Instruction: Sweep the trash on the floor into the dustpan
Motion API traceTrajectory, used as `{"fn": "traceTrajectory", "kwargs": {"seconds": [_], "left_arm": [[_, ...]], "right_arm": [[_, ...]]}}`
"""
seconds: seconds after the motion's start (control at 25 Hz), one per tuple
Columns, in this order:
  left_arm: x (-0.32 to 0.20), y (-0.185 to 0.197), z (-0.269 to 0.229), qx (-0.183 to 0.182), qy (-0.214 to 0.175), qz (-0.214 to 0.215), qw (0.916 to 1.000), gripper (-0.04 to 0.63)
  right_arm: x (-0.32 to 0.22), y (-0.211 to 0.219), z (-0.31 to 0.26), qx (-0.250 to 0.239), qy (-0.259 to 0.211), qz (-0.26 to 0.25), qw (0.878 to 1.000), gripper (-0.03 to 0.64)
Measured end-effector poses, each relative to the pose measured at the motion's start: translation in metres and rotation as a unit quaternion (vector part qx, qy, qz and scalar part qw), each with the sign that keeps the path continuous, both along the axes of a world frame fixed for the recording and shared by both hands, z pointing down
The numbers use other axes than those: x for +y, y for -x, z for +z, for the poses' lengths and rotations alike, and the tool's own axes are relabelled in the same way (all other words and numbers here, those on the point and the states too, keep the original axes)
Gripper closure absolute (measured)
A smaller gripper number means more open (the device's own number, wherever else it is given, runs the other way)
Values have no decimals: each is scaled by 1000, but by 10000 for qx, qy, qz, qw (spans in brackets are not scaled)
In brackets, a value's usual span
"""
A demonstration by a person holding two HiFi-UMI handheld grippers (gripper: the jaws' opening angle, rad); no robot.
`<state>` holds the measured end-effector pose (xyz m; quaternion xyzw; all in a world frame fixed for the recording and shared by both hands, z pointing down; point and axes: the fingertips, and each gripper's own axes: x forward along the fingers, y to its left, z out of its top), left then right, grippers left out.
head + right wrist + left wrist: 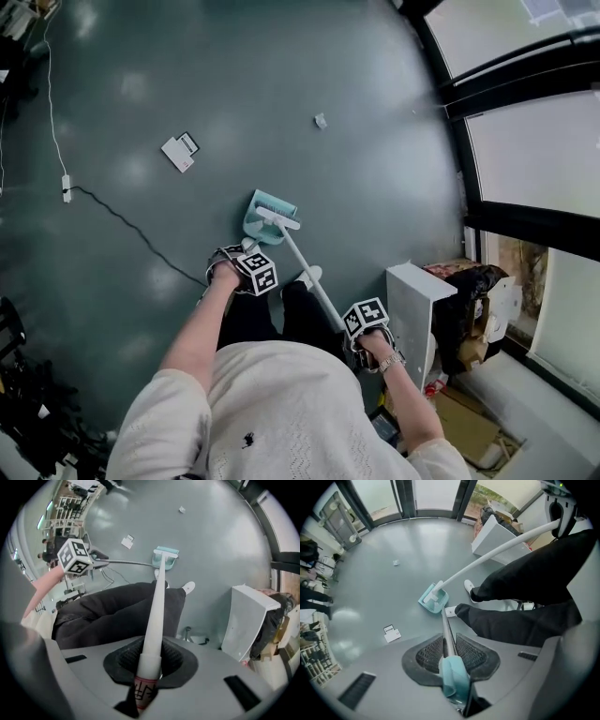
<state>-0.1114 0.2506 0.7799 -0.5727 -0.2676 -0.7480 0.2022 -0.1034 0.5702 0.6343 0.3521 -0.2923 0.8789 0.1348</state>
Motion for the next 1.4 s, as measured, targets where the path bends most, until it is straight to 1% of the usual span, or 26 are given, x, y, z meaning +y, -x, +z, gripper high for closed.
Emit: {"fn": "traceTrajectory", "kwargs": {"seconds": [0.08,0.16,0.28,0.36,0.44,0.48,0.56,0.64,0.72,0.76,0.8,0.88,1.0,1.08,1.2,1.28,1.4], "left_arm": [[-14,-2,-5,55,12,-100,9999,502],[-26,-8,-9,120,-25,-107,9999,502],[-43,-27,-15,246,-133,-32,9996,502],[-52,-42,-19,320,-174,-34,9993,502],[-58,-59,-20,392,-195,-105,9990,502],[-60,-68,-20,421,-205,-158,9988,502],[-61,-86,-21,458,-229,-319,9982,502],[-60,-105,-23,479,-244,-595,9968,502],[-59,-120,-26,475,-255,-1038,9931,502],[-58,-124,-28,457,-264,-1328,9897,502],[-57,-127,-29,433,-276,-1646,9850,502],[-56,-130,-30,386,-319,-2264,9727,502],[-63,-125,-34,288,-412,-2948,9542,502],[-71,-114,-37,226,-474,-3283,9431,502],[-84,-86,-41,122,-552,-3721,9265,502],[-92,-64,-42,49,-602,-3949,9168,502],[-114,-33,-44,-2,-630,-4176,9064,502]], "right_arm": [[-9,-18,-11,212,-46,218,9995,552],[-19,-40,-21,437,-114,589,9972,552],[-37,-83,-26,776,-250,1291,9883,552],[-46,-114,-27,981,-281,1658,9809,552],[-49,-153,-24,1170,-246,1811,9762,552],[-48,-174,-21,1266,-205,1791,9754,552],[-39,-218,-12,1453,-78,1570,9768,552],[-28,-263,-4,1603,75,1162,9802,552],[-22,-307,4,1651,167,695,9837,552],[-22,-327,7,1622,171,495,9854,552],[-26,-346,10,1564,146,337,9870,552],[-42,-382,17,1407,42,118,9900,552],[-82,-421,26,1257,-94,-332,9915,552],[-114,-441,28,1308,-138,-839,9878,552],[-172,-456,29,1410,-273,-1713,9747,552],[-213,-454,27,1399,-419,-2187,9648,552],[-279,-431,22,1361,-633,-2595,9540,552]]}}
